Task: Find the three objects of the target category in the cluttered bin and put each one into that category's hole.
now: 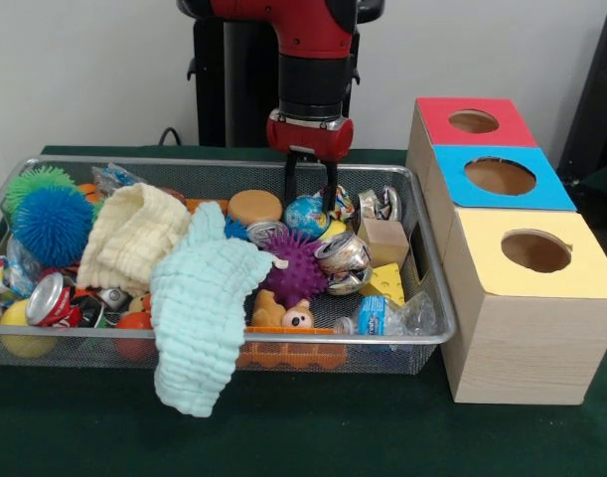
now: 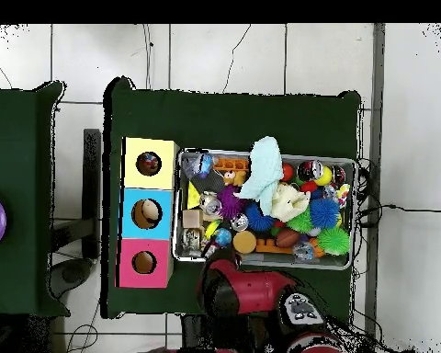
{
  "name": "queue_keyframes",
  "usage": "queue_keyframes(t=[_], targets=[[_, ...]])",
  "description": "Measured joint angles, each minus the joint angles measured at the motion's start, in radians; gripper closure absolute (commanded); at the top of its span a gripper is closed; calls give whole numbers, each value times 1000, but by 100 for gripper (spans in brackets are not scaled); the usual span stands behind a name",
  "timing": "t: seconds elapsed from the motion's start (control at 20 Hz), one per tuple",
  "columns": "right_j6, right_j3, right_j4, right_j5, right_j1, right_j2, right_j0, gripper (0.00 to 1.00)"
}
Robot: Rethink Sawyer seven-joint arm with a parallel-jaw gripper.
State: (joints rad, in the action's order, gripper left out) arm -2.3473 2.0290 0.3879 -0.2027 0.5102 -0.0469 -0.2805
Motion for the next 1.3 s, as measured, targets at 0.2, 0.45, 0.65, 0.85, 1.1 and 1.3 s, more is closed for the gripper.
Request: queue_keyframes(t=[0.2, 0.45, 0.65, 0.85, 1.1, 1.3], targets=[[0, 12, 0, -52, -14, -32, 33, 0], [0, 24, -2, -71, -27, -43, 58, 0], [0, 24, -1, -75, -28, -42, 67, 0], [0, 24, -1, -75, -28, -42, 68, 0], [0, 24, -2, -85, -33, -42, 68, 0], [0, 24, -1, -120, -46, -41, 67, 0]])
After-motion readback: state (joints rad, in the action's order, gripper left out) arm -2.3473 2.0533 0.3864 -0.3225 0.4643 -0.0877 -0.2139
